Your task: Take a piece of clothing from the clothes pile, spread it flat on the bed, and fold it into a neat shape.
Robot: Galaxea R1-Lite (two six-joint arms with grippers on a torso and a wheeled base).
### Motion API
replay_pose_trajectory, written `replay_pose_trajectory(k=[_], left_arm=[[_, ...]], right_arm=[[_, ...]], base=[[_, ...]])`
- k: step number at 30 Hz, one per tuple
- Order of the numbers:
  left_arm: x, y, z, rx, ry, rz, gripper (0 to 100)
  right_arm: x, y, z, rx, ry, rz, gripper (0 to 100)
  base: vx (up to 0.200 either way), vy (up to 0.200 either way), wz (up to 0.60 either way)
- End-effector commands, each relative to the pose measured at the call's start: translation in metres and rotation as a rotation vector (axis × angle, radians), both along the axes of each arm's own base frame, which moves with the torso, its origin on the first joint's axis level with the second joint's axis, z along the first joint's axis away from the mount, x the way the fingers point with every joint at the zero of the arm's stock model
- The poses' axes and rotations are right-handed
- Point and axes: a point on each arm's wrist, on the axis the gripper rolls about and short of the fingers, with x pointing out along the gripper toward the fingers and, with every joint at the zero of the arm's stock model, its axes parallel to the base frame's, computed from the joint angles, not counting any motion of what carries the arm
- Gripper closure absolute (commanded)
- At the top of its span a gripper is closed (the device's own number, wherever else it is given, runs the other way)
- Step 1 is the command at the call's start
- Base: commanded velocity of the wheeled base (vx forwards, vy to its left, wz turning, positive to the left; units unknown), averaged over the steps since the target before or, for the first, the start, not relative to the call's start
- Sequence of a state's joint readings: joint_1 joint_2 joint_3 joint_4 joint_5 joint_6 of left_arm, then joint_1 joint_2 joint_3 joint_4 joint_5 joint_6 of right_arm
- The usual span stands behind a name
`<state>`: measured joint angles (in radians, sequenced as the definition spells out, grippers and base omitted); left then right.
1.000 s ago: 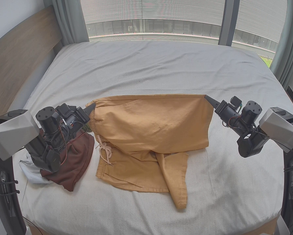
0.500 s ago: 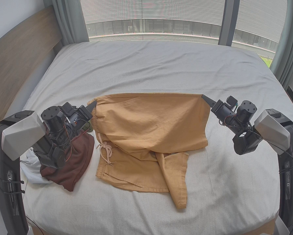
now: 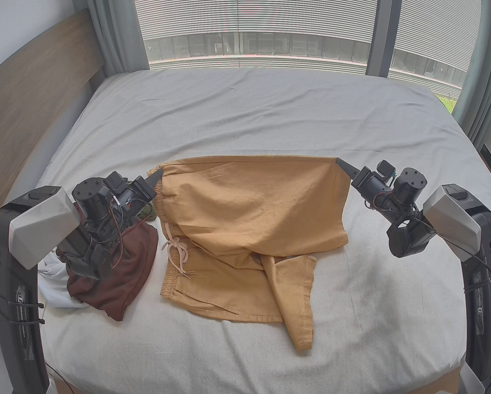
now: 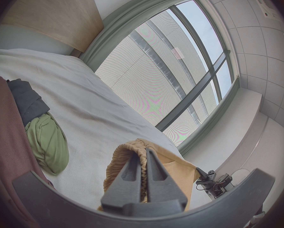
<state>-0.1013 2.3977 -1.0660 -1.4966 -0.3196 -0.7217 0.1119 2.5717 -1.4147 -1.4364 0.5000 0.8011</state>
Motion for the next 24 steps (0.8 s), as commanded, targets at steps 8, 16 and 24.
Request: replay_pose_trajectory(k=[8,16,24], left_arm=[[0.007,0.005,0.003,-0.012,-0.01,0.011,0],[0.008,0.005,-0.004,-0.008,0.054,0.023,0],[0.006,0.013,-0.01,0.037,0.09,0.109,0]], right_arm=[[0.011,-0.008,0.006,-0.007,-0.023,-0.027,0],[-0.009,-0.015,0.0,-0.035,0.031,-0.043,0],[-0.044,-0.011,-0.018,-0.075,0.078,-0.035,0]], base=[[0.0,0.0,0.0],[0.0,0.0,0.0],[0.0,0.0,0.0]])
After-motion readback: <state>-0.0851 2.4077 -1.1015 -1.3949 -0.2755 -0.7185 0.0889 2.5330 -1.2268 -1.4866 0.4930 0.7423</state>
